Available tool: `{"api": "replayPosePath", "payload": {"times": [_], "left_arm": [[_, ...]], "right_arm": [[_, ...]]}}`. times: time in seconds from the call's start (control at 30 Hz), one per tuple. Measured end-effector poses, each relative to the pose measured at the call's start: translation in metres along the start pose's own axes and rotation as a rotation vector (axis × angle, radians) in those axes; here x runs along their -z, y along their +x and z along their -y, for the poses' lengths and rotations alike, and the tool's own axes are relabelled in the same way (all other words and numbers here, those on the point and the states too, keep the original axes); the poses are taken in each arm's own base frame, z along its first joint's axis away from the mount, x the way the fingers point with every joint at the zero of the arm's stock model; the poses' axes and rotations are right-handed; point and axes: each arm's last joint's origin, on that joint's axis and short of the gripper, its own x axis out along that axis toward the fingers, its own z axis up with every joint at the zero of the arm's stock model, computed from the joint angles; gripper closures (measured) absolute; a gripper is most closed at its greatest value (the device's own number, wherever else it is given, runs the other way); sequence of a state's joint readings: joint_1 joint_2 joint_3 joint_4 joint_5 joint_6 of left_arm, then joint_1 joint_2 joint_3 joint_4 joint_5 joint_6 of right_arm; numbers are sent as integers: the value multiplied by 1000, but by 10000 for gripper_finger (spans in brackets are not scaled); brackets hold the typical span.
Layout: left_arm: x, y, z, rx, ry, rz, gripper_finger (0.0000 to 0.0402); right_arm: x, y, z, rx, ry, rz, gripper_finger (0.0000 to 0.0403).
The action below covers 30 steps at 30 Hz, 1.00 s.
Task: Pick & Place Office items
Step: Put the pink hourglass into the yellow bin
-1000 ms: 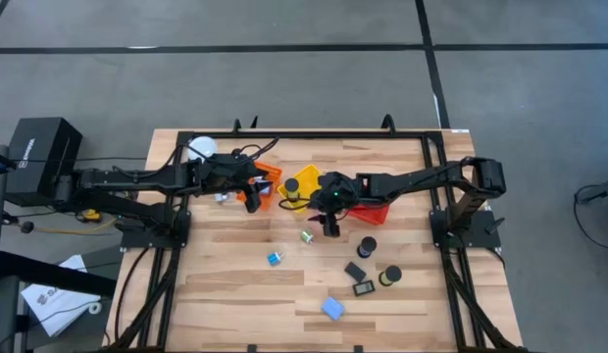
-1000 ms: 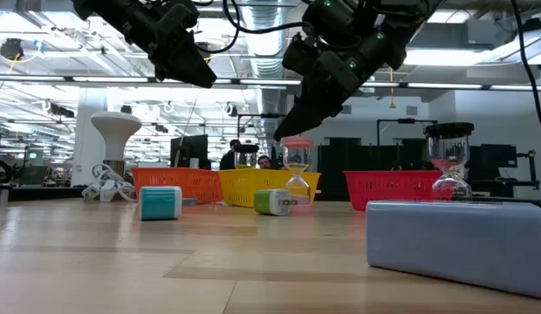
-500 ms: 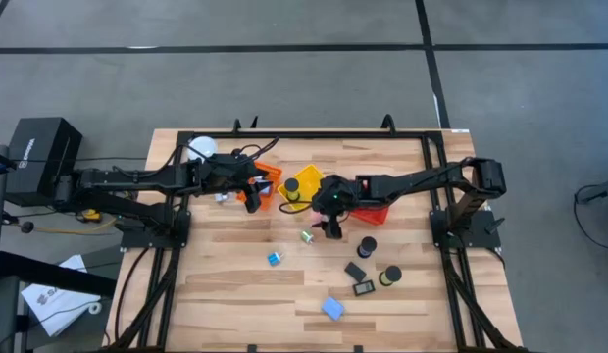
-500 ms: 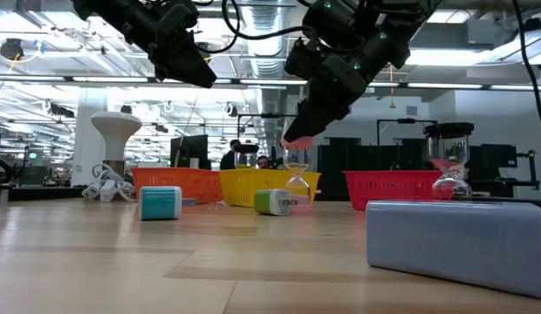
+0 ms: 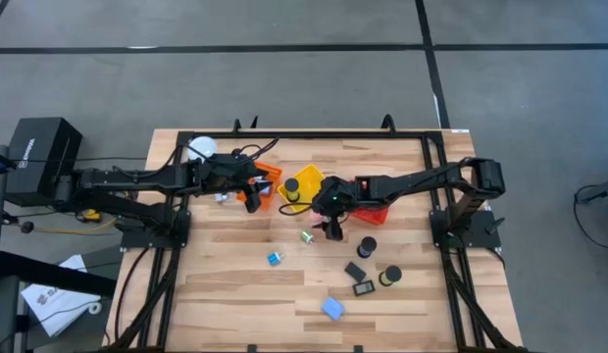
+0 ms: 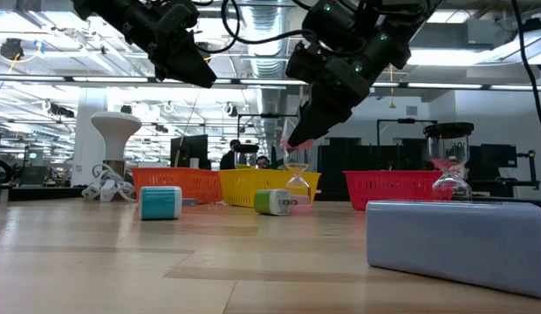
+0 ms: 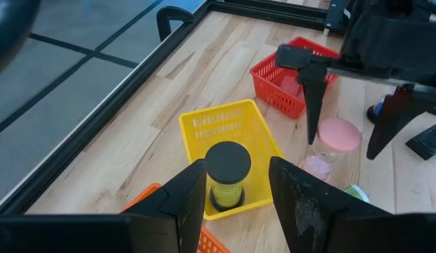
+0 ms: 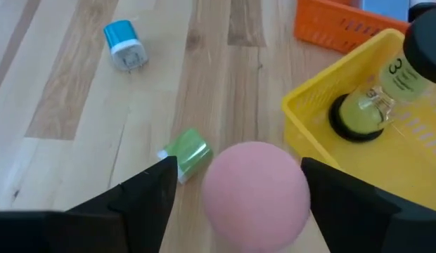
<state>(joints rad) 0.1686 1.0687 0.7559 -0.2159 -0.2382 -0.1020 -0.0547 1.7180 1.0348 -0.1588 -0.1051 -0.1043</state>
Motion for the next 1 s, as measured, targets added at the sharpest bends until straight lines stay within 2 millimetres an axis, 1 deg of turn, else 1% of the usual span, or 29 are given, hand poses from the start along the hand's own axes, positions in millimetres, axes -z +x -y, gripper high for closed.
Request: {"api": "replayPosePath", "payload": {"times": [0.1,0.17,0.23,0.33,0.47,1.0], "left_arm": [[0,0,0,0,0,0,252],[0,0,0,0,0,0,252],[0,0,0,0,0,0,252],[0,0,0,0,0,0,252],[0,0,0,0,0,0,252],[0,0,0,0,0,0,252]], "right_arm": [[2,2,0,-1,9,-13,112],[2,10,1,0,8,0,112],[8,13,0,-4,2,-38,113],[1,10,1,2,-8,7,113],[6,11,4,4,9,-25,113],[4,11,4,7,7,-6,113]]}}
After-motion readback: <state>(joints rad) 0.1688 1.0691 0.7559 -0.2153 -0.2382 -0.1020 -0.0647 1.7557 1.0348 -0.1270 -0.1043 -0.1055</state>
